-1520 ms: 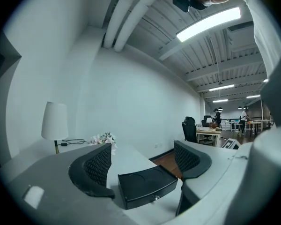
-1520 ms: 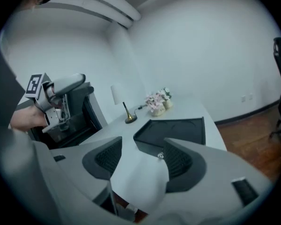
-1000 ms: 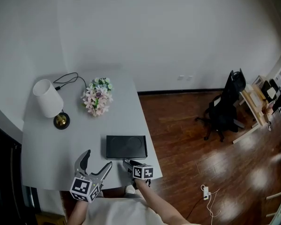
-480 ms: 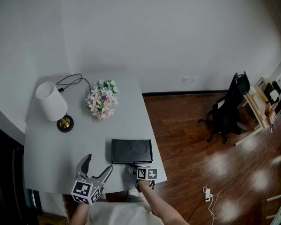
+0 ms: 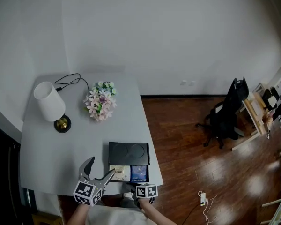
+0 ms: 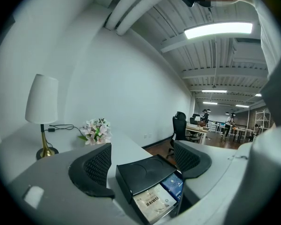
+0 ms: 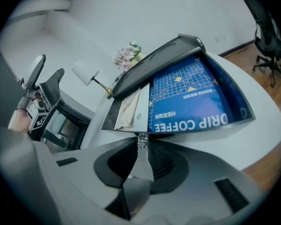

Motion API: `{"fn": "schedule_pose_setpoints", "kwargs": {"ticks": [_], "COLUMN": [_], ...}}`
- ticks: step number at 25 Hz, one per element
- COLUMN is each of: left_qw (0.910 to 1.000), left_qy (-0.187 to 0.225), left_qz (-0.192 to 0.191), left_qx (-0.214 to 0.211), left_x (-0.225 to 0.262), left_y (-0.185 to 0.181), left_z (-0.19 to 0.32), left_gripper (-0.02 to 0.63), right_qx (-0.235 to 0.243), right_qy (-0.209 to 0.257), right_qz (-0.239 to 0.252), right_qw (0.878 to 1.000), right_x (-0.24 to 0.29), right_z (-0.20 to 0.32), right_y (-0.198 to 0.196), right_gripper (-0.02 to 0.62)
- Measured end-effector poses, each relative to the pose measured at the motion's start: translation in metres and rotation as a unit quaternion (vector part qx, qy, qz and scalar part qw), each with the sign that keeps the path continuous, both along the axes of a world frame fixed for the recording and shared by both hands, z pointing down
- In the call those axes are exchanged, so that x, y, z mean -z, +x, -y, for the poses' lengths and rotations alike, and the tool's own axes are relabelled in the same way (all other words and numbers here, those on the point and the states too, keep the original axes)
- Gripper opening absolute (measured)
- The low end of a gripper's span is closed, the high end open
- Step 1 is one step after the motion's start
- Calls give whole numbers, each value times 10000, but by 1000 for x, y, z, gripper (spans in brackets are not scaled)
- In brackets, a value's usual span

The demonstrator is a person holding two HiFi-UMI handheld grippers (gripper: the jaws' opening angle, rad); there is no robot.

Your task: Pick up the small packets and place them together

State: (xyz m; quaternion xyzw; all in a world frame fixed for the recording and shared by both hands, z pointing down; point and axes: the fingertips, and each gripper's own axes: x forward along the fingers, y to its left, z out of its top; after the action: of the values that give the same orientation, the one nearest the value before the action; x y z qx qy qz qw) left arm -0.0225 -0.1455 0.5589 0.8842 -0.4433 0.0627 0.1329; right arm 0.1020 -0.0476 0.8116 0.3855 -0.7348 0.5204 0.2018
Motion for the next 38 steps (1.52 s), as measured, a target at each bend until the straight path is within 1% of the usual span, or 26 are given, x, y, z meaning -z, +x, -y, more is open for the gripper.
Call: {"fn": "schedule_pose_setpoints", "kwargs": {"ticks": [5, 11, 15, 16, 17, 18, 19, 20, 21, 24, 26, 27, 29, 31, 32, 33, 35, 38], "left_qw": [10000, 9999, 9997, 9997, 9997, 9997, 9997, 9997, 9998, 9998, 9998, 9998, 9998, 9995, 9993, 9990, 9984, 9968], "left_qy": [-32, -42, -39, -32, -24, -14, -7, -3, -3, -13, -9, 2, 64, 190, 254, 306, 400, 575], "left_qz": [-58, -74, -71, -72, -73, -73, -72, -71, -69, -72, -76, -82, -109, -118, -118, -124, -124, -108], "left_qx": [34, 147, 227, 234, 237, 233, 224, 213, 203, 186, 173, 168, 177, 228, 266, 306, 388, 541], "left_x": [-1, -4, -5, -4, -3, -2, -1, -1, -1, -3, -3, -2, 3, 9, 12, 15, 21, 31], "left_y": [5, -3, -9, -9, -9, -8, -7, -6, -5, -4, -3, -3, -3, -5, -7, -8, -12, -20], "left_z": [3, 5, 8, 9, 9, 9, 9, 10, 10, 9, 8, 8, 8, 8, 8, 8, 9, 10], "left_gripper": [400, 400, 400, 400, 400, 400, 400, 400, 400, 400, 400, 400, 400, 399, 397, 397, 397, 408], "right_qx": [389, 664, 806, 864, 938, 1001, 1036, 1053, 1067, 1067, 1049, 1046, 997, 833, 712, 584, 383, 220], "right_qy": [-93, -355, -358, -320, -270, -217, -169, -120, -59, 87, 191, 304, 676, 1279, 1669, 2087, 2902, 3958], "right_qz": [-166, -248, -259, -256, -240, -190, -119, -71, -73, -139, -92, -53, 59, 181, 218, 229, 150, -203], "right_qw": [9991, 9969, 9958, 9954, 9949, 9946, 9944, 9943, 9942, 9942, 9943, 9940, 9927, 9881, 9832, 9760, 9561, 9178], "right_x": [-3, -5, -5, -5, -4, -1, 2, 5, 9, 25, 41, 53, 81, 114, 132, 151, 185, 224], "right_z": [-12, -15, -18, -20, -22, -23, -25, -27, -29, -37, -38, -34, -20, 3, 17, 31, 56, 83], "right_y": [-4, 2, 5, 5, 4, 3, 3, 2, 4, 13, 18, 20, 21, 20, 20, 21, 22, 23], "right_gripper": [63, 63, 64, 80, 112, 120, 151, 245, 316, 324, 324, 324, 324, 322, 322, 322, 321, 321]}}
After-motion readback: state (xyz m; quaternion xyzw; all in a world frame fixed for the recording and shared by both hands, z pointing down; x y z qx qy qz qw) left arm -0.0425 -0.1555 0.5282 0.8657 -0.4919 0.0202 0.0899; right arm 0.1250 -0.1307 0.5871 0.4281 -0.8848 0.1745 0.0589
